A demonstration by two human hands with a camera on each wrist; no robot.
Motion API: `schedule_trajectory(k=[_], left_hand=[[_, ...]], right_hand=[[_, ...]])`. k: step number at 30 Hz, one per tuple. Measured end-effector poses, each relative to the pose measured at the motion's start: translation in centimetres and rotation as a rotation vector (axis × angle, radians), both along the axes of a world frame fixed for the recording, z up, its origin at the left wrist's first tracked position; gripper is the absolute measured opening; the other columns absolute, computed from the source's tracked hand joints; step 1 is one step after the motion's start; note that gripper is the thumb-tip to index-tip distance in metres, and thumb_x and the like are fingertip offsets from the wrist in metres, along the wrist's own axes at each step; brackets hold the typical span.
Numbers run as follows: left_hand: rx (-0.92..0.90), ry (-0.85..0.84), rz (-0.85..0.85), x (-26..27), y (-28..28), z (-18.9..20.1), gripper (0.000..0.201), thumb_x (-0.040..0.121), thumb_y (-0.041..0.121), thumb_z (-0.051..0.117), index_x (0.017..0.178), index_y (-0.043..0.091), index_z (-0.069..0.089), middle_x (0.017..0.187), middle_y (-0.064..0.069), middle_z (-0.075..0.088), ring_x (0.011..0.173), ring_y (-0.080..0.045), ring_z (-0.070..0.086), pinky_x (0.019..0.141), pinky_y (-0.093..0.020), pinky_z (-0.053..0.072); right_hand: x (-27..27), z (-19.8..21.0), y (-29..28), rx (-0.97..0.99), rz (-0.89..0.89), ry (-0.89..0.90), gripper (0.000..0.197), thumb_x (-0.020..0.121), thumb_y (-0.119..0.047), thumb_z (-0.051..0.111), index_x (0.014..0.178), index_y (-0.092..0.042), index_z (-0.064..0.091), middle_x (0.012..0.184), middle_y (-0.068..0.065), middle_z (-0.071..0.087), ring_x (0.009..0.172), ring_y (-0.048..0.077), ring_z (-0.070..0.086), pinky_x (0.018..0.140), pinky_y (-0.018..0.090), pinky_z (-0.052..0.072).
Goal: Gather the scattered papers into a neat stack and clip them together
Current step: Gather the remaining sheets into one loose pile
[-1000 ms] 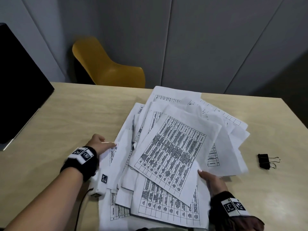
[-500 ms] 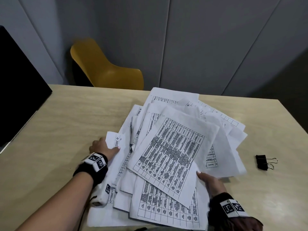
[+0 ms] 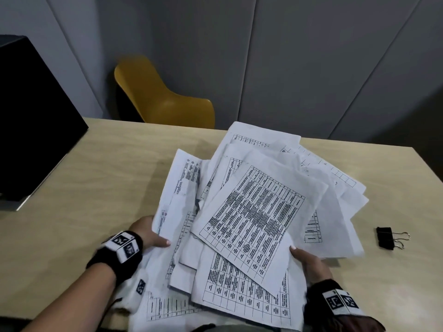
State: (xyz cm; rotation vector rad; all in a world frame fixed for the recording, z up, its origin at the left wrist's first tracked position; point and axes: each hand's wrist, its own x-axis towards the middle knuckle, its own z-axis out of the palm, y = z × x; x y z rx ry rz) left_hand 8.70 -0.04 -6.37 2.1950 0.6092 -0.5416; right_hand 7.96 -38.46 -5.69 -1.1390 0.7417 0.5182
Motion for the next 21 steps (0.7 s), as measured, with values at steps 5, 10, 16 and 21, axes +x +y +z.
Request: schedule_trajectory(k=[5,10,16,21], left_hand=[[-0.09,-0.185,0.253,0.0,2.5,-0.6,0.031,0.074,0.024,0.077,0.094,0.013,0.056,0.093,-0.004,0.065,0.089,-0.022,0.061,0.083,-0.03,0.046],[-0.227,-0.367,0.563,1.2,2.4,-1.0,0.009,0.084,0.005,0.059,0.087,0.008,0.067,0.085,-0.015,0.067,0.077,-0.022,0.058,0.078,-0.034,0.046],[-0.492,-0.405,0.504,2.4,-0.4,1.0,0.004,0.089,0.016,0.058,0.09,0.013,0.058,0.086,-0.006,0.068,0.073,-0.019,0.064,0.069,-0.025,0.051],[-0.186,-0.278,0.263,2.3,-2.4,0.7,0.068,0.062,0.002,0.082,0.12,0.009,0.047,0.107,-0.006,0.056,0.096,-0.02,0.054,0.088,-0.027,0.041]], right_hand=[[0.2,-0.2,-0.1,0.001,0.037,-0.012,0.022,0.087,-0.009,0.05,0.095,0.006,0.064,0.067,0.018,0.072,0.051,0.031,0.068,0.047,0.035,0.057],[0.2,-0.5,-0.1,-0.035,0.044,-0.019,0.028,0.077,-0.012,0.057,0.098,0.005,0.065,0.075,0.019,0.073,0.059,0.032,0.07,0.057,0.037,0.058],[0.2,-0.8,-0.2,-0.033,0.056,-0.008,0.024,0.087,-0.011,0.051,0.099,0.004,0.064,0.073,0.02,0.073,0.057,0.033,0.069,0.06,0.038,0.058],[0.3,-0.7,-0.3,-0.033,0.06,-0.017,0.019,0.088,-0.009,0.051,0.094,0.004,0.064,0.068,0.017,0.073,0.054,0.03,0.069,0.051,0.032,0.056]])
